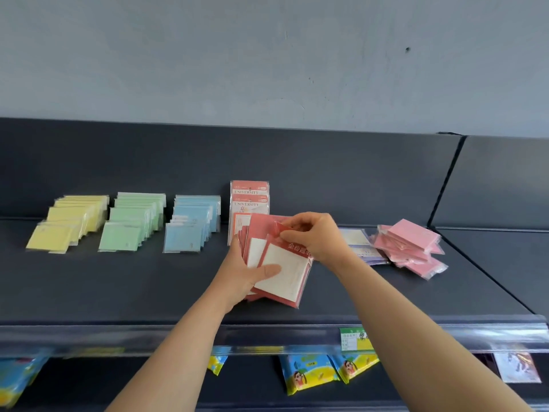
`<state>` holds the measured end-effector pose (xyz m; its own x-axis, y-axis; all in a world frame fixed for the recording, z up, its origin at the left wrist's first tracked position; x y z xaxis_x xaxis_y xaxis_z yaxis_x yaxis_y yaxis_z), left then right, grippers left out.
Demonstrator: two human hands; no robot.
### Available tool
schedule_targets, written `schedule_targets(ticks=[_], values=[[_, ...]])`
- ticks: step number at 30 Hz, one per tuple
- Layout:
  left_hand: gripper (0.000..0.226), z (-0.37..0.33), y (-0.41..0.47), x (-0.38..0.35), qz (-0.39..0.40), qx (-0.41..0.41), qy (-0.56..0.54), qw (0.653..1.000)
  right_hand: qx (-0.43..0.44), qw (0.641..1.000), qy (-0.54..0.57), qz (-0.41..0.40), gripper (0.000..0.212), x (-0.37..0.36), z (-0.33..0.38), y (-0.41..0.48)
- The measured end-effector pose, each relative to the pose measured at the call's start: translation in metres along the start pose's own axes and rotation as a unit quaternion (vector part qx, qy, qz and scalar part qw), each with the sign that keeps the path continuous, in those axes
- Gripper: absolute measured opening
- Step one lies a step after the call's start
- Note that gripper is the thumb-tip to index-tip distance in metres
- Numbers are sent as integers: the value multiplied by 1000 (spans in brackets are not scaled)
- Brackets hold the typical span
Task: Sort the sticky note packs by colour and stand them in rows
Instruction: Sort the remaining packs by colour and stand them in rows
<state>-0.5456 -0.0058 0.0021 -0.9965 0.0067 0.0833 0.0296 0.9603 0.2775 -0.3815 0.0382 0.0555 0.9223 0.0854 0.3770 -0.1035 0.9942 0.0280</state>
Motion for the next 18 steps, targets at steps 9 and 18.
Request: schedule_targets(ticks=[9, 18], values=[[72, 16, -4, 45, -148, 33, -3, 989, -31, 927, -372, 22, 37, 11, -47, 9], [61, 25, -1, 52, -166, 43, -7, 985, -33, 945, -314, -83, 29, 10, -53, -3]])
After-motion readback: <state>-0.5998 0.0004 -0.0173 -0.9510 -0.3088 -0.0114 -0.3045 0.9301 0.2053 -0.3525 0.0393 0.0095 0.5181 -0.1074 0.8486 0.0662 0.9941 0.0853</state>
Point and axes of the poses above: each hand's wrist, its own y-axis towards the middle knuckle, its own x-axis out of the back of the hand, z = x × y, the point moved 4 cm from there along y, towards the middle knuckle, and after that the axes turned 12 degrees about -x, right-handed, at the moved point
